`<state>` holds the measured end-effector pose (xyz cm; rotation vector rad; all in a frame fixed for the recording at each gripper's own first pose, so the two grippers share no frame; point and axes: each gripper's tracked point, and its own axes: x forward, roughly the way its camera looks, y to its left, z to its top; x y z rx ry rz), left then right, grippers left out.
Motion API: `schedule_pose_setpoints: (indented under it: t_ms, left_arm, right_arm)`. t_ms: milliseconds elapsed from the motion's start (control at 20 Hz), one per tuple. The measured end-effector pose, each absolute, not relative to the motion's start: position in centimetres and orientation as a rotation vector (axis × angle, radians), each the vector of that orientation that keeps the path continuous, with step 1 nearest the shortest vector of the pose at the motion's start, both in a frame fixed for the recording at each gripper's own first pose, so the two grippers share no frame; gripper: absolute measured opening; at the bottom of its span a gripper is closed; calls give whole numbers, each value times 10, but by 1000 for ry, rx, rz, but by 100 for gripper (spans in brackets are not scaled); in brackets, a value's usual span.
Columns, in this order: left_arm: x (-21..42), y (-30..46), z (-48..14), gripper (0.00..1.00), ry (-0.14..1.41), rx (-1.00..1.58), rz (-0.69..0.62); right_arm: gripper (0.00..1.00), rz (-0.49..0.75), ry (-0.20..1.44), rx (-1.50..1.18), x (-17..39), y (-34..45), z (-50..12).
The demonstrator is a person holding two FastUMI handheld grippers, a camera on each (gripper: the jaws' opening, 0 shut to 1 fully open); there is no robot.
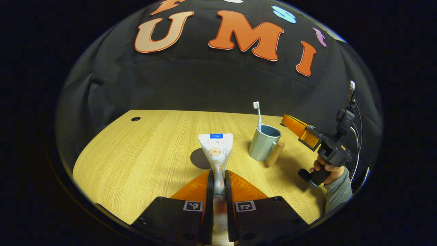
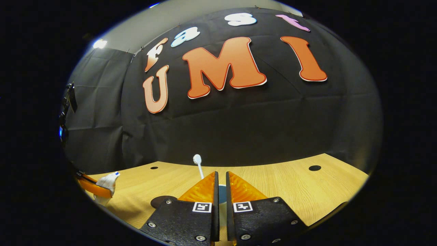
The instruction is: Put the toothbrush and toothpaste on the desktop into the cup, then pick up the cup and place it on the coaster on the desktop.
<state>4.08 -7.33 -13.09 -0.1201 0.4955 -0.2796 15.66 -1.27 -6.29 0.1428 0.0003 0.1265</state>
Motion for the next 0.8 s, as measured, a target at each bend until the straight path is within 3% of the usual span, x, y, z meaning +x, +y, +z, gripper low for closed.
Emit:
schedule_pose_setpoints:
  t_ms: [300, 400, 800]
  left_arm:
    - [80, -113, -112, 20, 416, -133, -355]
    - [88, -124, -102, 22, 384, -154, -373]
    - [119, -154, -83, 20, 301, -236, -426]
  right_arm:
    - [26, 140, 39, 130, 122, -20, -66]
    - [42, 152, 72, 132, 111, -19, -74]
    - [68, 157, 101, 109, 70, -20, -85]
